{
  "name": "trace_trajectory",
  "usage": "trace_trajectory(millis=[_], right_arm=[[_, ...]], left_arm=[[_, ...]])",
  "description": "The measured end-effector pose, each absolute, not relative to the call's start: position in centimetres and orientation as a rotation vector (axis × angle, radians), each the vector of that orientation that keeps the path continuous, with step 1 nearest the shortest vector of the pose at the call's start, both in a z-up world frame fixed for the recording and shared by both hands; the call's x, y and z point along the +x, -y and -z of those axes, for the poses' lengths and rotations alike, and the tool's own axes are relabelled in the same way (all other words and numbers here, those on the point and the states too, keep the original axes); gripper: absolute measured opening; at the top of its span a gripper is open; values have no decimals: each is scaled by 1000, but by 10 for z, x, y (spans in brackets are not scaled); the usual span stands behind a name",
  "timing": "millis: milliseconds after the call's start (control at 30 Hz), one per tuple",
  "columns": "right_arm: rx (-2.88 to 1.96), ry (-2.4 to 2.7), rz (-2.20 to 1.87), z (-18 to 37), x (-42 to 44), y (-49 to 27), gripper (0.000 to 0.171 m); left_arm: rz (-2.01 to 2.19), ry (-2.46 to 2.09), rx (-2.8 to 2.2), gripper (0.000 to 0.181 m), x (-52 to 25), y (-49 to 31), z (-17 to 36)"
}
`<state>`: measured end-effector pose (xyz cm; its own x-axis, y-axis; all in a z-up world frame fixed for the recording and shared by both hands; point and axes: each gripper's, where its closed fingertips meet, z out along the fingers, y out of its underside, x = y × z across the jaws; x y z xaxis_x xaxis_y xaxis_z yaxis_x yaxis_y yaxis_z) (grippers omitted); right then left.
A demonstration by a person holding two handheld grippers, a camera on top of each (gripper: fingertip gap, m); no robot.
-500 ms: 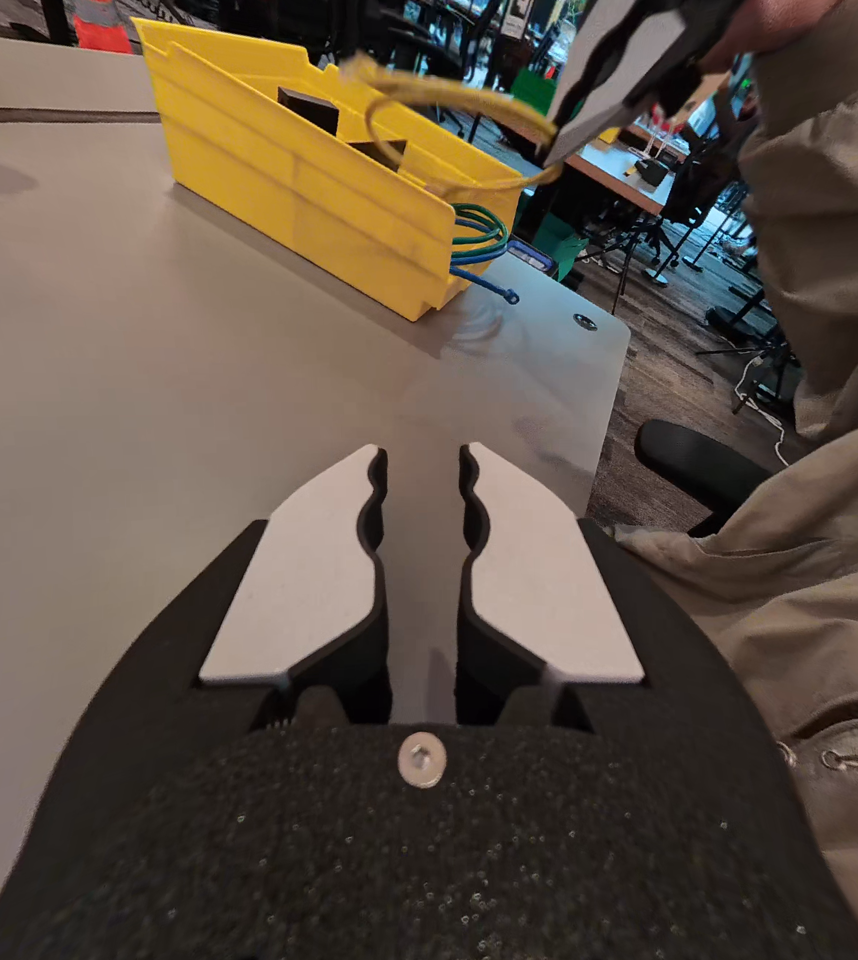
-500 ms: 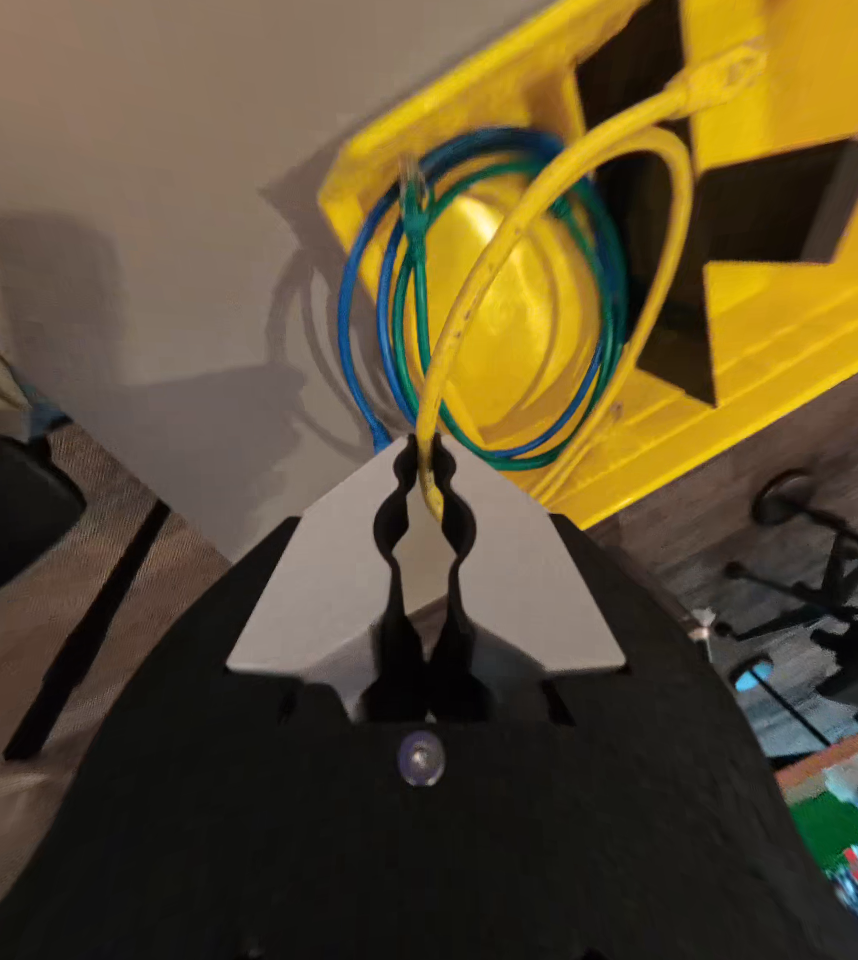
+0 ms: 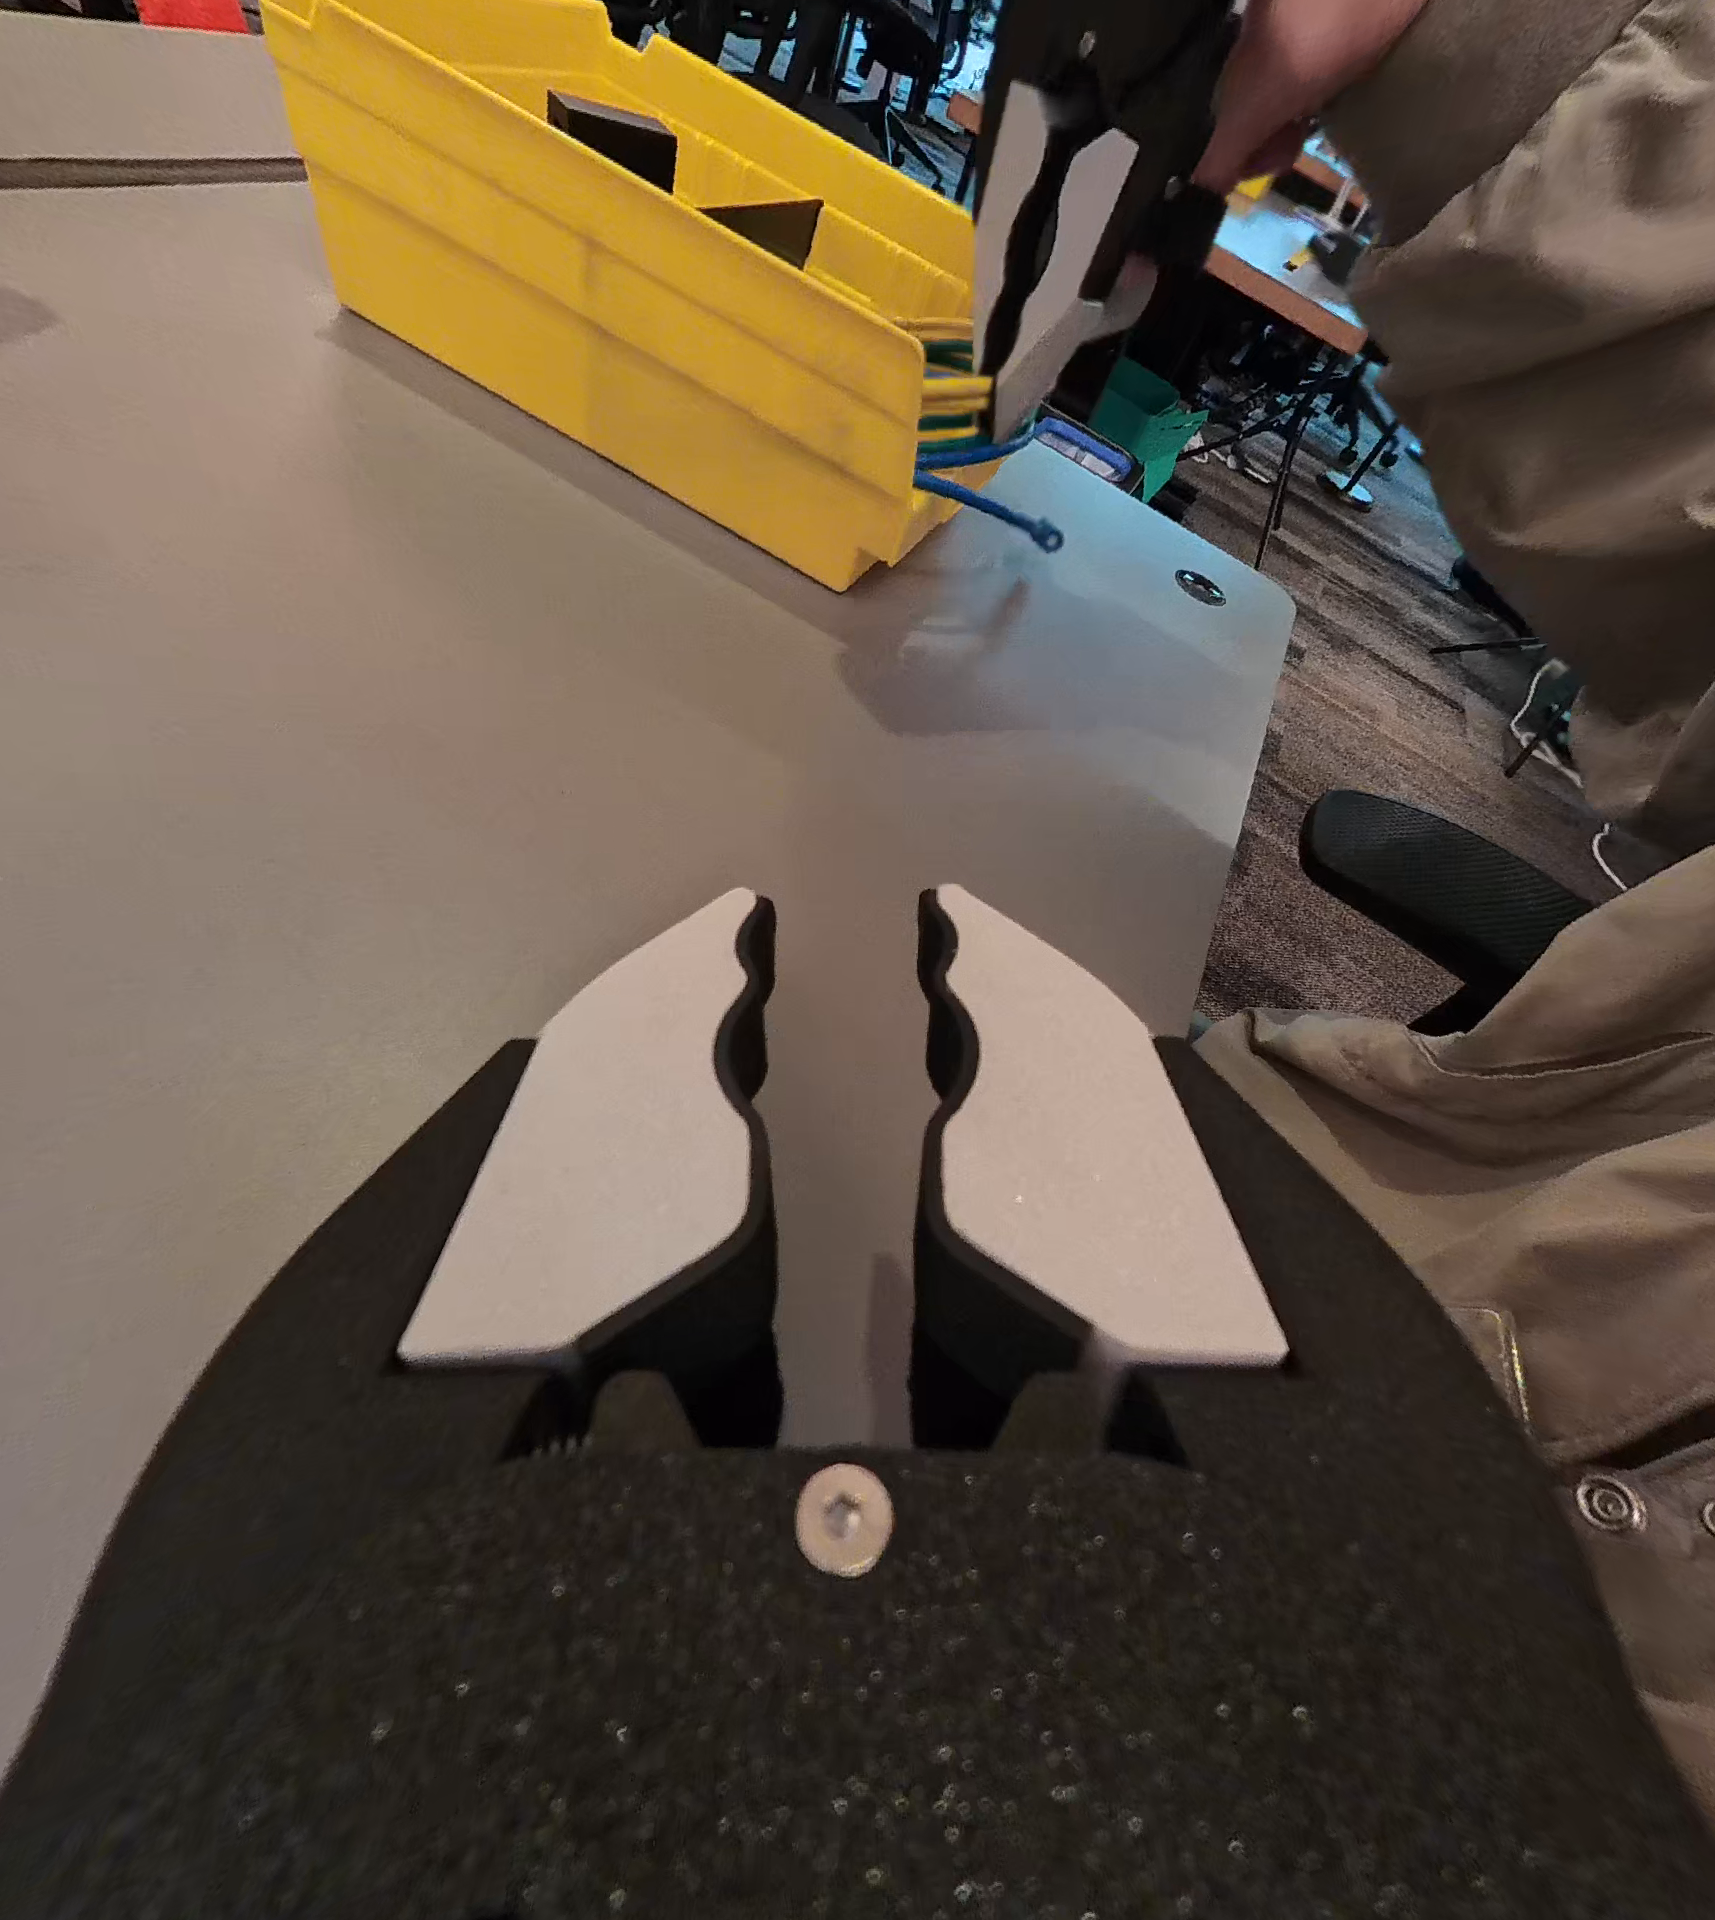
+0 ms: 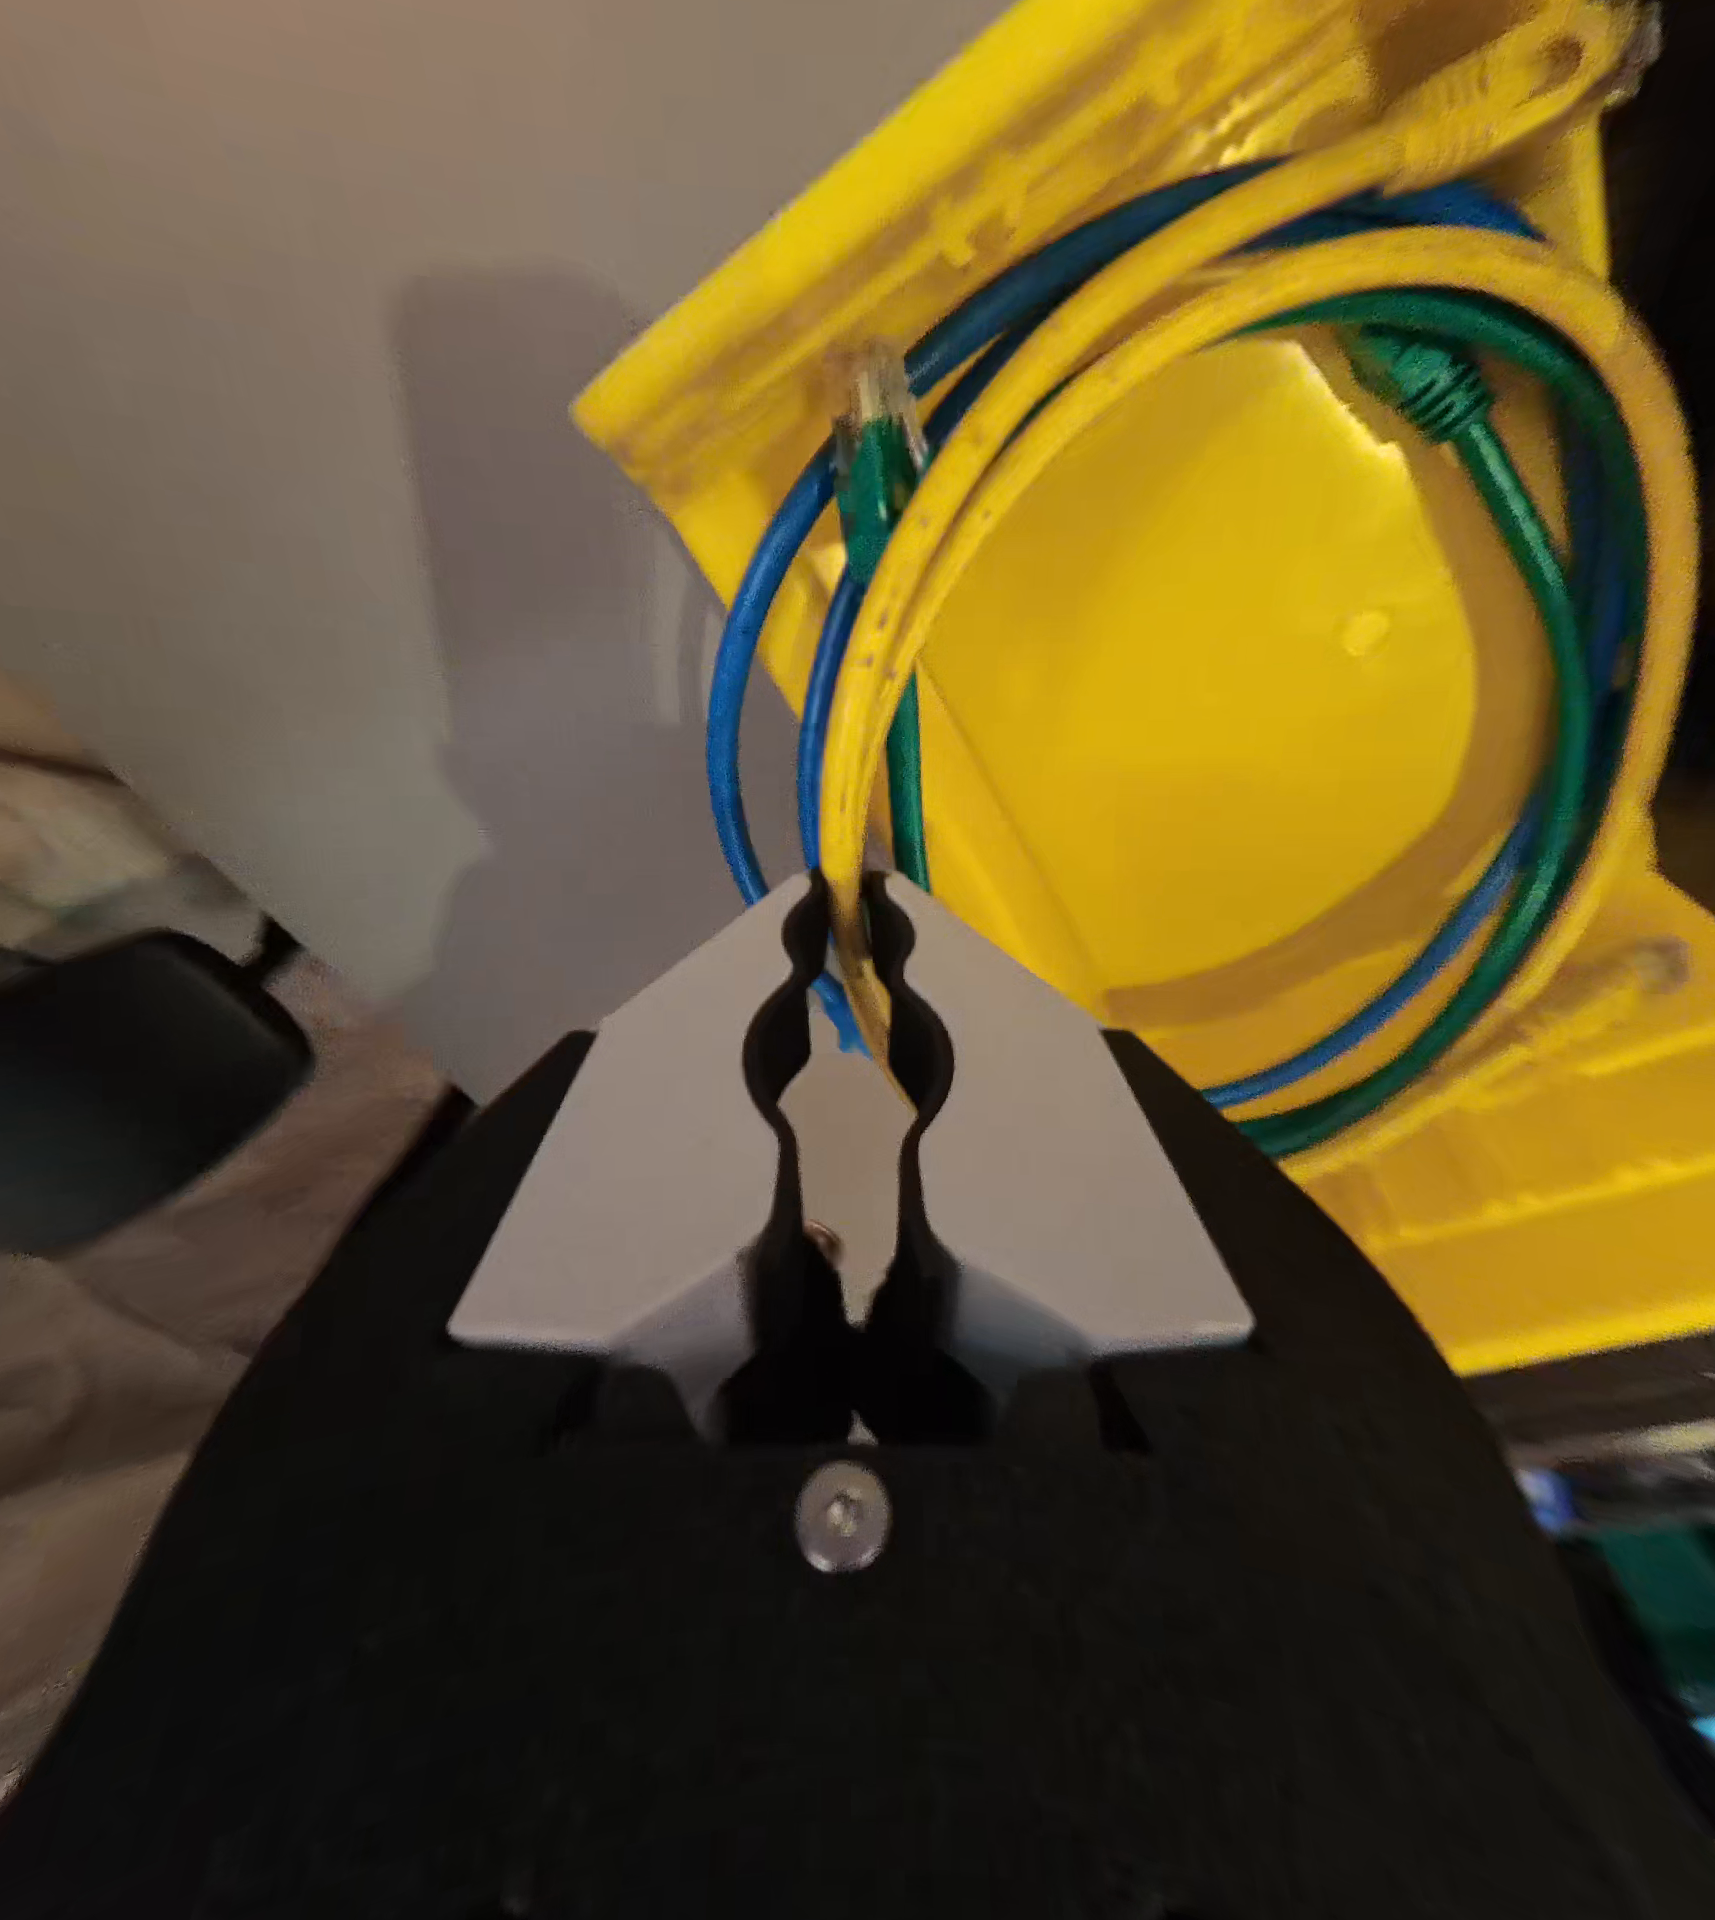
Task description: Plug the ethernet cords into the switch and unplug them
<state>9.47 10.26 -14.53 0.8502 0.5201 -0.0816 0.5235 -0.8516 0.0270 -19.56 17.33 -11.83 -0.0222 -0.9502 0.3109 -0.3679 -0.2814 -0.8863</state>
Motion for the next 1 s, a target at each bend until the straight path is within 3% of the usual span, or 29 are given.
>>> trace_trajectory(millis=[33,133,267,433,533,700,833,1000], right_arm=[[3011,-778,168,146,92,-105,8],[3167,-705,319,131,82,-111,20],[3565,-667,212,86,88,-123,32],[4196,-148,-305,38,109,-113,46],[4323,387,-673,52,114,-89,41],[4341,922,-559,101,80,-74,45],[4363,1039,-352,104,66,-71,44],[4387,904,-415,98,61,-68,46]], left_arm=[[1296,-1383,-1679,26,-195,-174,118],[1241,-1354,-1667,33,-197,-180,115],[1169,-1282,-1645,36,-211,-194,101],[957,-1088,-1591,36,-265,-225,69],[664,-909,-1590,38,-318,-259,64],[486,-728,-1750,41,-383,-296,105],[557,-575,-1911,46,-402,-312,136],[616,-477,-1931,49,-414,-314,132]])
